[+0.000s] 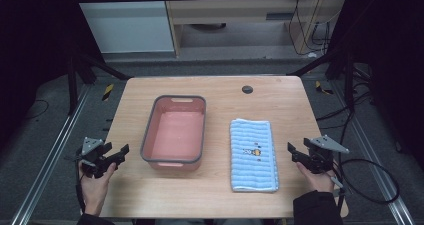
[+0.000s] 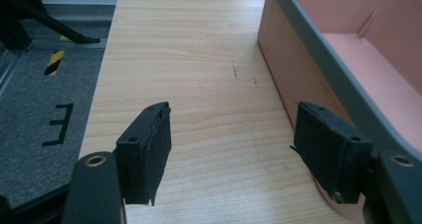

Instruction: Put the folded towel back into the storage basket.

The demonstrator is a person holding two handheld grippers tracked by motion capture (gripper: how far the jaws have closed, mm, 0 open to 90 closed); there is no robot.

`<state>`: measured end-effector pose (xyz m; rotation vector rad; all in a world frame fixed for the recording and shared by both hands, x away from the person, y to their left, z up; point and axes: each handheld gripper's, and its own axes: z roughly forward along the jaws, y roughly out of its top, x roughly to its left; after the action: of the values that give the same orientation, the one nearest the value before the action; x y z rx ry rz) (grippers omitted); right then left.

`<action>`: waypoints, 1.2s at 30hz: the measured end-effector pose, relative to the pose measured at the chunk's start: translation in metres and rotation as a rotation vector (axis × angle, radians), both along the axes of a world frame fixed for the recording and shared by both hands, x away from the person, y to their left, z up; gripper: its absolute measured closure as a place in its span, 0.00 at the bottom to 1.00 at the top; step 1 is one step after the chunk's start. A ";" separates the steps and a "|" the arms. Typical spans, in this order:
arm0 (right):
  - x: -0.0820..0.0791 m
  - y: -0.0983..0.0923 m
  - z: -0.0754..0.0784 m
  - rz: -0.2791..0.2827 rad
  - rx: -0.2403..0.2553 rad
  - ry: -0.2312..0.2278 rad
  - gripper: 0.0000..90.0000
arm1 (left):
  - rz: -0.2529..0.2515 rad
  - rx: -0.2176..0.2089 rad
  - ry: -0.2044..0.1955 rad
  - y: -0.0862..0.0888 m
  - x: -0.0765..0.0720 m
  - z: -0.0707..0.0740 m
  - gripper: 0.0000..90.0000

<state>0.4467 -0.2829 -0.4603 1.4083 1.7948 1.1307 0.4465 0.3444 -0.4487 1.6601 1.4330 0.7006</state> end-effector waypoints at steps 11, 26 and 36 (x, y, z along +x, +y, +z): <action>-0.006 0.002 0.017 0.020 0.043 -0.030 0.46 | -0.050 -0.016 -0.086 -0.010 -0.013 0.025 0.35; -0.006 0.009 0.035 0.076 0.051 -0.053 0.43 | -0.122 -0.021 -0.133 -0.036 -0.023 0.049 0.33; -0.002 0.009 0.040 0.079 0.041 -0.070 0.43 | -0.150 -0.005 -0.152 -0.054 -0.027 0.057 0.32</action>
<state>0.4446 -0.2735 -0.4201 1.3145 1.8005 1.2483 0.4197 0.2905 -0.3919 1.6543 1.1899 0.7207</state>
